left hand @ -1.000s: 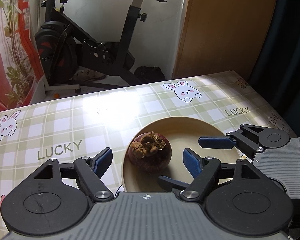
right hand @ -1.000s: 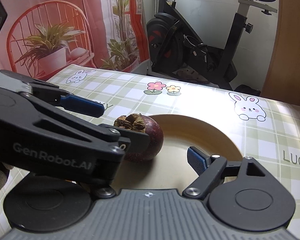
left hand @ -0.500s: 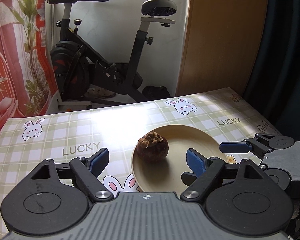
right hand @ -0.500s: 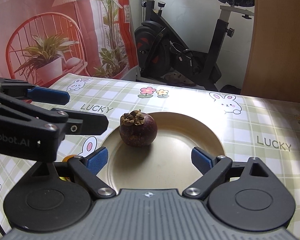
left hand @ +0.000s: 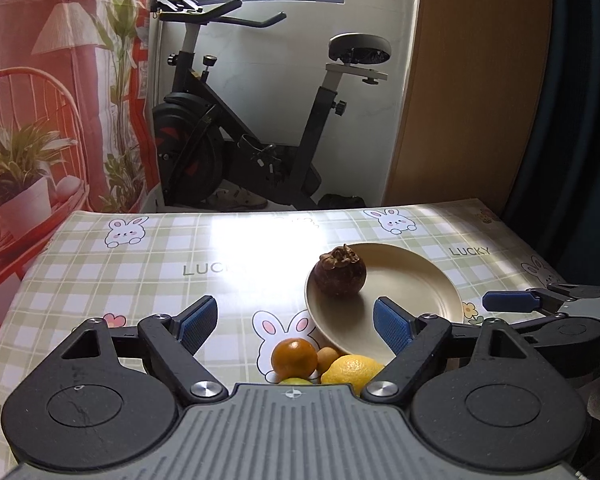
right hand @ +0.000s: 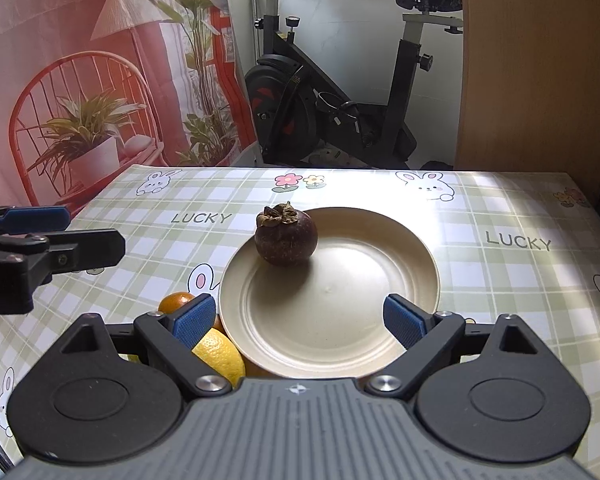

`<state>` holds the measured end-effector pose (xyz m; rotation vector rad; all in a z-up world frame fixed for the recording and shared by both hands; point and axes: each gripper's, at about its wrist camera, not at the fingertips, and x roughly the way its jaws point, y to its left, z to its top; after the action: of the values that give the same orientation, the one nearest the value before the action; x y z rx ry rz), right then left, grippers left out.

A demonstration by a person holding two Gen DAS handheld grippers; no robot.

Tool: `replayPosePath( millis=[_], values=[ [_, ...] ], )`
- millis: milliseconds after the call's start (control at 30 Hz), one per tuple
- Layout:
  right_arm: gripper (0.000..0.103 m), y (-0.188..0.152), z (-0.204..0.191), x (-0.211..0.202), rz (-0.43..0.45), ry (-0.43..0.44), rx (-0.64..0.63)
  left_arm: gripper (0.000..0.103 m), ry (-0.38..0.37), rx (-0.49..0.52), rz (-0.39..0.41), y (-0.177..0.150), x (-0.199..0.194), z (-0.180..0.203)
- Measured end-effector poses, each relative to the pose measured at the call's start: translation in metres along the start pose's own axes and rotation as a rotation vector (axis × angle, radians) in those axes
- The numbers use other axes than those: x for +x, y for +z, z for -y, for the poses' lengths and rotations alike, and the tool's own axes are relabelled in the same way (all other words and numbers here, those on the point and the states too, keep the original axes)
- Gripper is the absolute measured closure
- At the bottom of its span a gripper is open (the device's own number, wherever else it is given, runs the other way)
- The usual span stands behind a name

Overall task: Organize fruits
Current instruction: 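Move the left tool back to the fruit pile and grasp the lemon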

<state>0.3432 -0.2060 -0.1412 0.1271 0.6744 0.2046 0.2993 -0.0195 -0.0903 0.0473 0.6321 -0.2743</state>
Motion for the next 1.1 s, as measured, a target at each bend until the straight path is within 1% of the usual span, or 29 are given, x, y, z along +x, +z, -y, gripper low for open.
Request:
replayPosePath(
  millis=[200, 367, 467, 600, 700, 800, 933, 1100],
  values=[
    [0.01, -0.012, -0.011, -0.022, 0.034, -0.015, -0.014, 0.016, 0.01, -0.005, -0.005, -0.022, -0.017, -0.004],
    [0.01, -0.026, -0.019, -0.032, 0.029, 0.004, -0.026, 0.016, -0.001, -0.048, -0.022, -0.04, -0.024, -0.01],
    [0.01, -0.034, -0.025, -0.034, 0.024, 0.004, -0.057, 0.016, -0.006, -0.066, -0.034, -0.048, -0.025, -0.013],
    [0.01, -0.046, -0.027, -0.036, 0.005, 0.013, -0.074, 0.016, -0.005, -0.067, -0.049, -0.057, -0.025, -0.011],
    [0.01, -0.056, -0.027, -0.034, -0.017, 0.018, -0.08, 0.016, 0.009, -0.07, -0.075, -0.062, -0.021, -0.008],
    [0.013, -0.066, -0.027, -0.031, -0.046, 0.014, -0.084, 0.017, -0.011, -0.076, -0.084, -0.065, -0.02, -0.007],
    [0.016, -0.075, -0.031, -0.029, -0.067, 0.028, -0.097, 0.018, -0.019, -0.077, -0.076, -0.069, -0.022, -0.006],
    [0.017, -0.079, -0.031, -0.028, -0.073, 0.057, -0.086, 0.021, 0.001, -0.092, -0.053, -0.071, -0.023, -0.007]
  ],
)
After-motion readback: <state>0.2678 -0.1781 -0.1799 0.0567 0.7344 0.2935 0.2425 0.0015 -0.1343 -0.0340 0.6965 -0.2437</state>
